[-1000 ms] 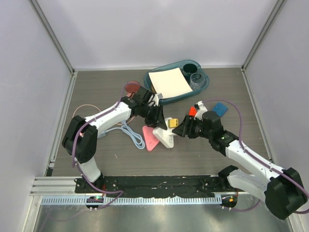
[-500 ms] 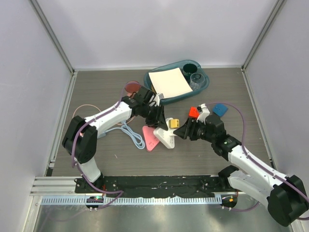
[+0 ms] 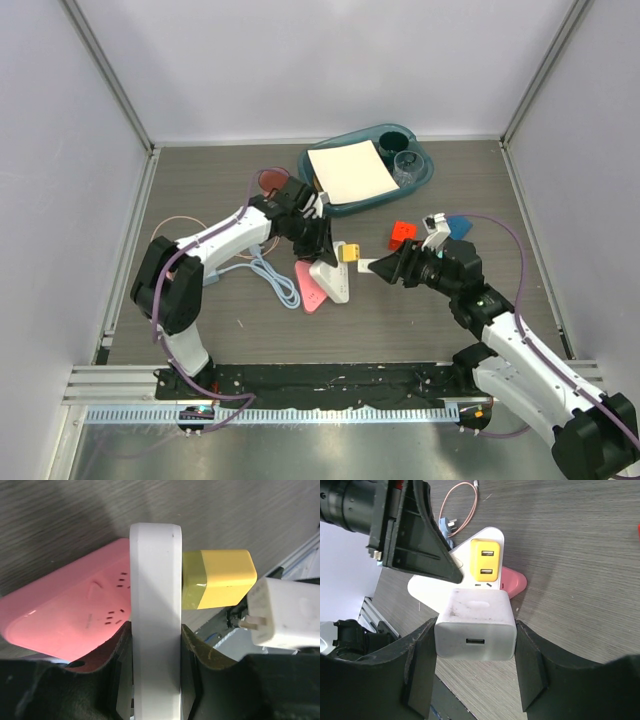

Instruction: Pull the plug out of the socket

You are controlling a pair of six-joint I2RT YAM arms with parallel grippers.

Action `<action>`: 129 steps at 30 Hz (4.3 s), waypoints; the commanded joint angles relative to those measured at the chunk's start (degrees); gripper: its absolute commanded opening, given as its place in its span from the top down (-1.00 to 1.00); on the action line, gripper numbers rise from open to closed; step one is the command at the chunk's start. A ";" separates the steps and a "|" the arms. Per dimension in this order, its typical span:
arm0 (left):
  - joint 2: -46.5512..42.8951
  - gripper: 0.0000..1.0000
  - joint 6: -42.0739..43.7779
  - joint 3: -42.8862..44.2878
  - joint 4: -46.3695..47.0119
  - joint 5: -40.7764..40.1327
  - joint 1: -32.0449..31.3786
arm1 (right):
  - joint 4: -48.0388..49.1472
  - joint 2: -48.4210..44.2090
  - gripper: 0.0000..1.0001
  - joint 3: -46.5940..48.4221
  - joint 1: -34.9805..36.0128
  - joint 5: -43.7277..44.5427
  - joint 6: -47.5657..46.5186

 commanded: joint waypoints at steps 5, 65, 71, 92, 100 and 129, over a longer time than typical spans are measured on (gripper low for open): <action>-0.56 1.00 0.90 0.63 -0.77 -1.29 0.44 | 2.21 -1.78 0.98 2.67 -0.52 -1.94 -0.50; 17.99 0.21 0.99 18.47 1.01 2.05 -16.79 | -18.17 17.93 -0.35 18.31 -32.60 14.41 -4.37; 17.37 -0.17 4.94 23.91 -4.88 -4.10 -16.53 | -22.48 14.31 -0.46 19.45 -32.60 11.16 -4.02; 6.48 -0.38 9.87 19.53 -3.32 -19.81 -21.44 | -29.44 1.03 -0.33 14.35 -32.42 4.47 0.02; 4.10 -0.64 9.34 18.73 2.22 -31.00 -27.69 | -31.10 0.77 -0.36 20.24 -32.42 8.34 1.08; 14.21 -0.45 13.38 22.60 10.04 -38.29 -37.53 | -23.99 9.91 -0.42 18.93 -36.99 6.59 2.13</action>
